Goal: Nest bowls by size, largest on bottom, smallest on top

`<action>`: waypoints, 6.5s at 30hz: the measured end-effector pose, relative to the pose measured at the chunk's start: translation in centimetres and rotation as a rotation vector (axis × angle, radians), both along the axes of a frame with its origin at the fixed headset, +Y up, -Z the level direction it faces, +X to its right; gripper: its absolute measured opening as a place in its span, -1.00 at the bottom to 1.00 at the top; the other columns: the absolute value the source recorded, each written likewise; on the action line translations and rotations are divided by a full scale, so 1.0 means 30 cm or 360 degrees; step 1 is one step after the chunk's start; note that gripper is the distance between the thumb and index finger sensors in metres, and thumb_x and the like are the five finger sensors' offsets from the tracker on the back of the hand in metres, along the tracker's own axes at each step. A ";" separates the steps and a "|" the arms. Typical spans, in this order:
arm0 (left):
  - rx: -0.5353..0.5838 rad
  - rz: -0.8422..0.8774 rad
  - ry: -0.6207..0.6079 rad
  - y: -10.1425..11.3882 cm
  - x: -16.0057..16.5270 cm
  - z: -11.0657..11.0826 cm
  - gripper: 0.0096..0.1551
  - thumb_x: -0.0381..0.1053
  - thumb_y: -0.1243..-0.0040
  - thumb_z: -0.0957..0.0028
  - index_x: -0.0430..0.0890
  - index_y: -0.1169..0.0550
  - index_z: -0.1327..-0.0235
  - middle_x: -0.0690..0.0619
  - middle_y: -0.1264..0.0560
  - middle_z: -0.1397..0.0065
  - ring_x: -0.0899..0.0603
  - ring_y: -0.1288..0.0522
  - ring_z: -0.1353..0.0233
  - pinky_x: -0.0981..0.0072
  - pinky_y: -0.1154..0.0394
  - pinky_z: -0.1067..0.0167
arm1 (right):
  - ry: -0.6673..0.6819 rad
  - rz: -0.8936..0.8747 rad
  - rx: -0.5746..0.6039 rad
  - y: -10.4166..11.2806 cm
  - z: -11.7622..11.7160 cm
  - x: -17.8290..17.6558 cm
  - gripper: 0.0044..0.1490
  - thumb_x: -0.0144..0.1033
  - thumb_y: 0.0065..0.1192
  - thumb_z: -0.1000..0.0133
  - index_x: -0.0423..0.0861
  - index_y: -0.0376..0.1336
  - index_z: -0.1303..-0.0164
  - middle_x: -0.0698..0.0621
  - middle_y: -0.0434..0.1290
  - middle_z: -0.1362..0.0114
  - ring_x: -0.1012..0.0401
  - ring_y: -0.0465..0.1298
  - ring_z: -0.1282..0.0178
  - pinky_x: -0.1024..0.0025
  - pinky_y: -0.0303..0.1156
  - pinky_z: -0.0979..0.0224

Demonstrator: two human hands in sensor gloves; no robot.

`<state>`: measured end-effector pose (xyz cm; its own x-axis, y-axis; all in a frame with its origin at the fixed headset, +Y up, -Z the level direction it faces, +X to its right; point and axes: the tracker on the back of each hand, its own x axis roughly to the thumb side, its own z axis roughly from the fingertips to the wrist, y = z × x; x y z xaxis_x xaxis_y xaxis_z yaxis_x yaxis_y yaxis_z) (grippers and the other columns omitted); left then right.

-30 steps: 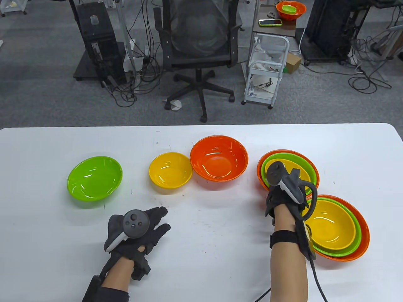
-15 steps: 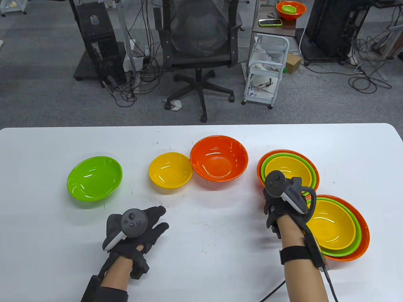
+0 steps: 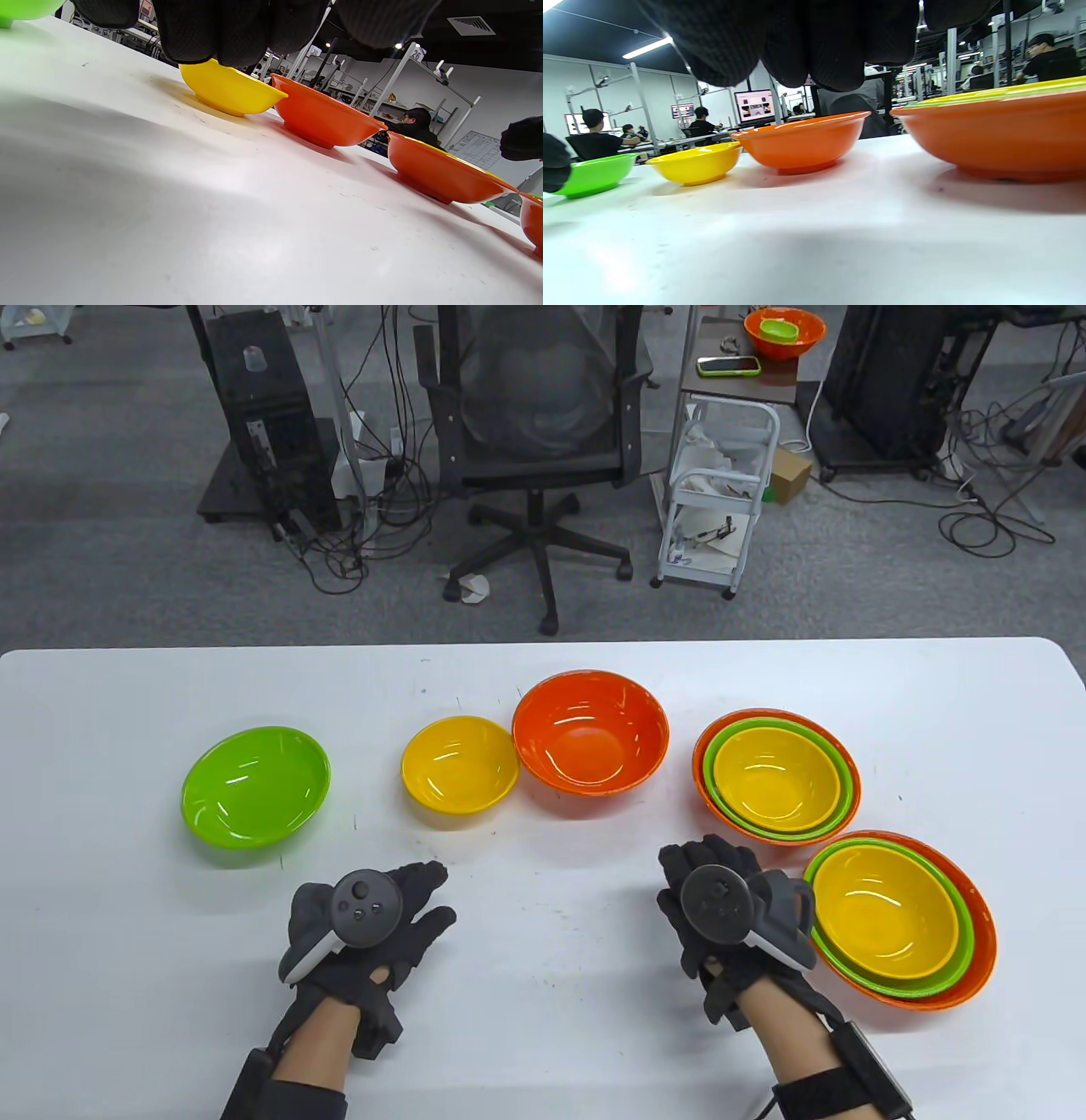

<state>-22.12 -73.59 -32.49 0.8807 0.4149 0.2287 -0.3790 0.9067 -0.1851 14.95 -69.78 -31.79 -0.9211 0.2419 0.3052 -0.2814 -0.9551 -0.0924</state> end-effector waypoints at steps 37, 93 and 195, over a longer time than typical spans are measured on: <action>-0.0538 -0.0737 0.0986 -0.063 -0.318 -0.352 -0.01 0.25 -0.11 -0.13 0.10 0.08 -0.68 -0.09 -0.10 -0.75 -0.38 -0.01 -0.75 -0.44 0.15 -0.54 | 0.0075 -0.0185 -0.0031 -0.039 0.036 0.017 -0.27 -0.21 0.32 -0.07 -0.24 0.29 -0.43 -0.27 0.34 -0.51 -0.32 0.19 -0.54 -0.33 0.08 -0.49; 0.0674 -0.0574 -0.0337 0.115 0.344 0.125 -0.52 -0.04 -0.19 -0.07 0.19 -0.55 -0.30 0.08 -0.48 -0.40 -0.22 -0.36 -0.59 -0.29 -0.07 -0.60 | 0.0532 -0.0302 0.0211 -0.027 0.091 -0.060 -0.03 -0.20 0.39 -0.04 -0.04 -0.01 -0.61 -0.16 -0.01 -0.70 -0.26 -0.09 -0.65 -0.31 -0.08 -0.56; 0.0175 -0.0072 0.0158 -0.002 -0.036 -0.035 -0.30 0.22 -0.11 -0.08 0.06 -0.40 -0.52 -0.05 -0.42 -0.57 -0.31 -0.41 -0.58 -0.37 -0.30 -0.48 | -0.0093 0.0055 -0.0302 -0.070 -0.475 -0.252 -0.23 -0.17 0.20 -0.12 -0.11 0.14 -0.55 -0.26 0.16 -0.63 -0.25 -0.16 -0.67 -0.25 -0.27 -0.54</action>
